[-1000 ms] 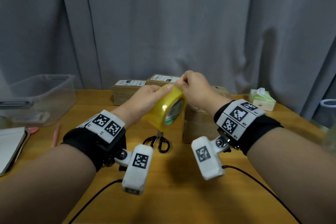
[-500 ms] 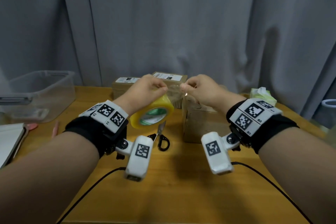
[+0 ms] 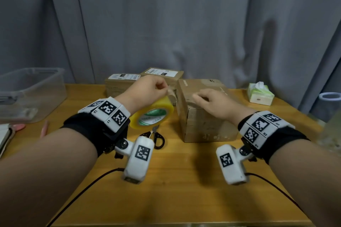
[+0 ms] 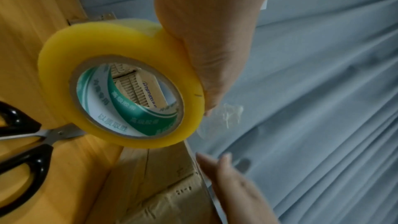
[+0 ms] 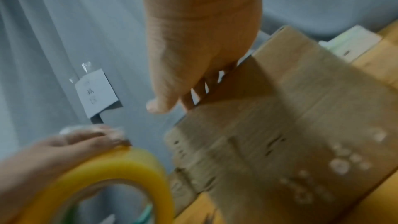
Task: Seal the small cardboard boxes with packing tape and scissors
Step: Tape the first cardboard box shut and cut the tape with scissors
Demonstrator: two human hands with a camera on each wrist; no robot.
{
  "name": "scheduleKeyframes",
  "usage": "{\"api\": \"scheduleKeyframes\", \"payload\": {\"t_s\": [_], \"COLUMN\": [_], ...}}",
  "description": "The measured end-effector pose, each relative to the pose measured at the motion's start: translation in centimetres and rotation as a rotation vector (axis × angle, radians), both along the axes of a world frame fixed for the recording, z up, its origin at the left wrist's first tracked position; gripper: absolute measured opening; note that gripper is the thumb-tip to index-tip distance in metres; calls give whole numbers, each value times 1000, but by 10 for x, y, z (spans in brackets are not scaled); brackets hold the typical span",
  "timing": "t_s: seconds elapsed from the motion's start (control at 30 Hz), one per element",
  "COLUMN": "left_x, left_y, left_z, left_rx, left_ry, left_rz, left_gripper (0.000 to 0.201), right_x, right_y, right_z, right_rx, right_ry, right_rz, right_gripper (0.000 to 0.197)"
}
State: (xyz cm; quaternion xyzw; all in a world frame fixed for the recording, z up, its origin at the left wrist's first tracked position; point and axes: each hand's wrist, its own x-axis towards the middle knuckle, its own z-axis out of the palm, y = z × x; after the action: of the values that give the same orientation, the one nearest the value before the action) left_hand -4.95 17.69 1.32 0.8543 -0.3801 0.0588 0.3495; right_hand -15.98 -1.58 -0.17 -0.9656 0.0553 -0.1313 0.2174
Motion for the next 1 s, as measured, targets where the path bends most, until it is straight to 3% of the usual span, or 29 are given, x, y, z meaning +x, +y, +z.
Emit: {"api": "scheduleKeyframes", "payload": {"t_s": [0.07,0.13,0.23,0.37,0.4,0.5,0.67,0.77,0.9,1.0], "left_x": [-4,-8,-11,-11,-9,-4,-3,0,8,11], "left_y": [-5,-8,-9,-5,-4,-1,9,15,29,31], "left_z": [5,10,14,13,12,7,-1,-4,-15,-17], "left_rx": [4,12,60,63,45,-34,-170,-242,-325,-337], "left_ry": [-38,-64,-94,-109,-93,28,479,654,710,569], "left_rz": [-5,-8,-31,-22,-31,-27,-99,-40,-17,-33], "left_gripper": [22,22,8,21,21,34,51,41,33,48], "right_x": [-1,1,11,20,21,24,36,44,46,45], "right_y": [19,36,46,37,34,31,53,63,53,40], "right_z": [10,20,25,31,34,43,51,48,42,36], "right_rx": [215,346,339,308,319,238,346,402,573,514], "right_ry": [-167,-192,-174,-225,-220,-245,-243,-210,-250,-285], "right_rz": [59,113,104,-30,-34,-53,-65,-92,-173,-185], "right_gripper": [36,34,56,15,15,20,24,23,16,24]}}
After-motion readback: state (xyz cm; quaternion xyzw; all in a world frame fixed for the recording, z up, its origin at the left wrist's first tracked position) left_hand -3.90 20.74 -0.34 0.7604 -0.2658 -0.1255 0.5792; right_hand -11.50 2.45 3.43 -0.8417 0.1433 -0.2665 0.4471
